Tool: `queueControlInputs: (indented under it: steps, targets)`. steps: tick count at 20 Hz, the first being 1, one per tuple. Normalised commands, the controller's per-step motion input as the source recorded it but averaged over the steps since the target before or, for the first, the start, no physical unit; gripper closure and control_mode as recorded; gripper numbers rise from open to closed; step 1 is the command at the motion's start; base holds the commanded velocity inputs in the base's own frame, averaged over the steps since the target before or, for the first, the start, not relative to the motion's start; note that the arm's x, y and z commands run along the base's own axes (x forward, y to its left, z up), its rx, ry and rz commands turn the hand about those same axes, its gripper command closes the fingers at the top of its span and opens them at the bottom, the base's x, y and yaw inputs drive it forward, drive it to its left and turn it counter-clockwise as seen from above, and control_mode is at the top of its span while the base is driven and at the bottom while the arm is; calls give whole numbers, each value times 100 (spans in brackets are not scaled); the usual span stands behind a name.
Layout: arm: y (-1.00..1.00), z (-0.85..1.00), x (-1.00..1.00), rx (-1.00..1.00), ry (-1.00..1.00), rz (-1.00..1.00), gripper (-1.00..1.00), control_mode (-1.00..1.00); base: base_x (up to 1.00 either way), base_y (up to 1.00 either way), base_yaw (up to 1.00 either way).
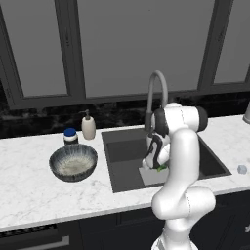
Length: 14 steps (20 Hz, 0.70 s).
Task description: Pick the broccoli from the sink and place it in the bowl. Then pick the bowl and place it in the microwave. Then close the microwave door and press the start button.
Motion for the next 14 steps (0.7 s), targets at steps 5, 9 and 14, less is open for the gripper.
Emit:
queueControlInputs:
  steps: [5, 9, 14]
  targets:
    - [-26, -24, -9, 0, 0, 0, -100, -100, 0, 0, 0]
    - [-19, -32, -16, -1, 0, 0, -100, -100, 0, 0, 0]
    - [-1, -33, -28, -2, -1, 0, 100, -100, 0, 0, 0]
